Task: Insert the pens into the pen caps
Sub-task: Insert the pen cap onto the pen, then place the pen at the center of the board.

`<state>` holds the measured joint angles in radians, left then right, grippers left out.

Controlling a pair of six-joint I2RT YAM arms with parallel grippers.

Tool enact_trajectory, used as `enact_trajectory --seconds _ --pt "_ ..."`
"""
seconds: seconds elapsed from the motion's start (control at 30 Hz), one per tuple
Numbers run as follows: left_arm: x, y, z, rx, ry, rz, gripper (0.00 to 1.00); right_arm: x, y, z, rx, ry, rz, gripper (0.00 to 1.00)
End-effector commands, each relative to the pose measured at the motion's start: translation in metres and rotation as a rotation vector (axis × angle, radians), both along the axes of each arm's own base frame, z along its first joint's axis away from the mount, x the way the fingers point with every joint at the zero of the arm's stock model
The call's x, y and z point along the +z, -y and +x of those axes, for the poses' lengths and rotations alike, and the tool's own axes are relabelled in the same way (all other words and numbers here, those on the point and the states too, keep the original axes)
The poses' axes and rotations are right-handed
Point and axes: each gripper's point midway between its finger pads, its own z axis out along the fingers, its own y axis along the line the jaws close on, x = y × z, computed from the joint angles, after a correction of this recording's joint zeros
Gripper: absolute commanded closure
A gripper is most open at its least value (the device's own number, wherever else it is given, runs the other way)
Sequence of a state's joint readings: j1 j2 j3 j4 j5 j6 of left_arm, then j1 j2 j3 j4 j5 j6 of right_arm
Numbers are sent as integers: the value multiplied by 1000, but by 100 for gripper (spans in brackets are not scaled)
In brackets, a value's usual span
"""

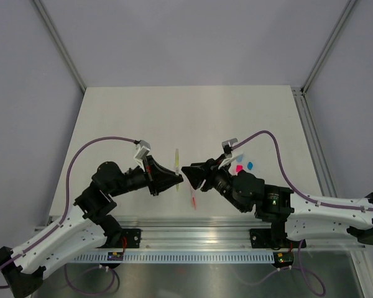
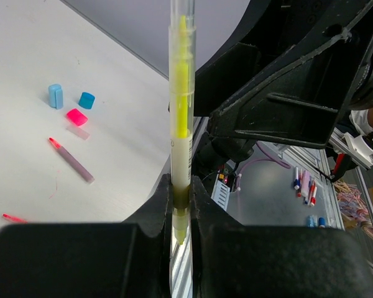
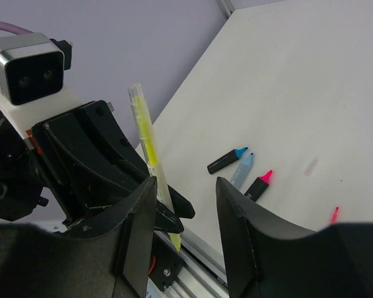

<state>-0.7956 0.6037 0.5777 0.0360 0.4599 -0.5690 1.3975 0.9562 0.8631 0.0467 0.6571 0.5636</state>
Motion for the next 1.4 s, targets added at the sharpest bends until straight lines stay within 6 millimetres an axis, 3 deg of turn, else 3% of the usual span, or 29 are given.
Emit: enact_trajectory --seconds 0.0,0.2,0.5,0.63,0.8,0.9,1.2,1.23,1.37 --pt "14 1 0 -6 71 -52 100 19 -8 -6 95 32 -8 51" --pt "12 3 -4 -41 93 -51 100 26 -28 -18 226 74 -12 50" --pt "14 4 -9 -71 110 -63 100 22 -33 -13 227 78 -33 53" --pt "12 5 -9 -79 105 -59 100 21 -34 -10 220 78 -18 62" --pt "11 6 -9 -79 98 -58 100 23 -31 -7 204 75 2 65" --pt "10 7 -9 -85 94 -54 100 23 -29 -5 191 76 10 78" --pt "3 9 -9 -97 68 -30 99 21 -20 4 119 64 33 97" --pt "3 9 -9 -95 65 -28 97 18 -18 6 107 62 30 99" --pt "5 5 -10 -86 63 -6 72 12 -5 18 38 42 21 100"
